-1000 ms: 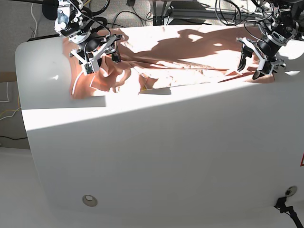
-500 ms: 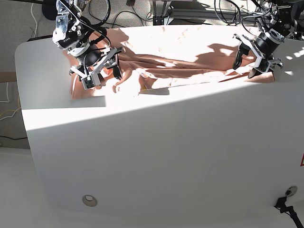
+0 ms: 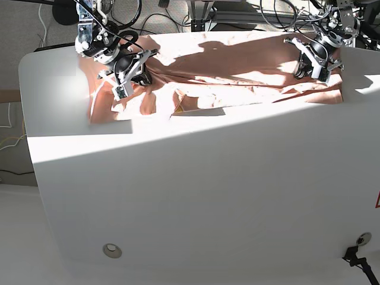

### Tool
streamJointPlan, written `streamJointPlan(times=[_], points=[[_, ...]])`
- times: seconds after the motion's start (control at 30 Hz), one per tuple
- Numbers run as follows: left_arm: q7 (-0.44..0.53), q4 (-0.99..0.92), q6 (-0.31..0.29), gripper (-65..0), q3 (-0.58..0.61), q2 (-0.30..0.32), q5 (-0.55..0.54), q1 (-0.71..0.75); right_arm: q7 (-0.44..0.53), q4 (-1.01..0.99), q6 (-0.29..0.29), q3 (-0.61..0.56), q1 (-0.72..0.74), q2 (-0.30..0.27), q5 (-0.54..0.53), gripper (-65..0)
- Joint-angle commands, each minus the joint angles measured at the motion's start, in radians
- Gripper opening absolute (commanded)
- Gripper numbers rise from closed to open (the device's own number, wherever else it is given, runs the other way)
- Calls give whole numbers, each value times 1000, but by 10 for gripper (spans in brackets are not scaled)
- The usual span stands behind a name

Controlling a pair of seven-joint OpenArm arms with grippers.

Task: Fold the T-shirt properly
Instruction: 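Open both grippers and regrasp the folded shirt edge, then pull the folded shirt edge with both grippers to flatten it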

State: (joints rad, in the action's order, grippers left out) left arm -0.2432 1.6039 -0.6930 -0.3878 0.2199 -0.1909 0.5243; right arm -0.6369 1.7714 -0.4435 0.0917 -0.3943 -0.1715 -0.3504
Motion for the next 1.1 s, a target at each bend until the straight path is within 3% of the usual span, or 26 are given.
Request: streamJointPlan(times=[0.0,0.13,0.4,0.67,0.7,0.8,0.87,0.97,1.07], points=[[14,-30,-5,-650,14,19,0,-14,41,-52,-1,4,10,-10,-3,-650],[14,-104,-5,-650,66,19,69,-95,107,-153,-1,9,50,-30,-2,-650],[14,-225,-5,-650,89,19,78,-286,108,-325,1,10,239,-61,-2,-650],[14,-158,-5,-650,83,22,72,-306,108,-350,1,4,281,-61,-2,-650],[14,-129,-5,-600,76,23,70,-306,108,-350,1,4,281,-59,-2,-650],[2,-35,-5,-351,5,20,57,-273,108,-351,1,4,281,-56,-2,-650],[-71,11,-5,-256,-23,22,-14,-273,108,-354,1,4,281,-56,-2,-650],[-181,48,-5,-231,-109,26,-152,-272,108,-354,1,4,281,-56,-2,-650],[-264,17,-5,-231,-208,26,-221,-280,108,-356,1,3,292,-56,-2,-650]])
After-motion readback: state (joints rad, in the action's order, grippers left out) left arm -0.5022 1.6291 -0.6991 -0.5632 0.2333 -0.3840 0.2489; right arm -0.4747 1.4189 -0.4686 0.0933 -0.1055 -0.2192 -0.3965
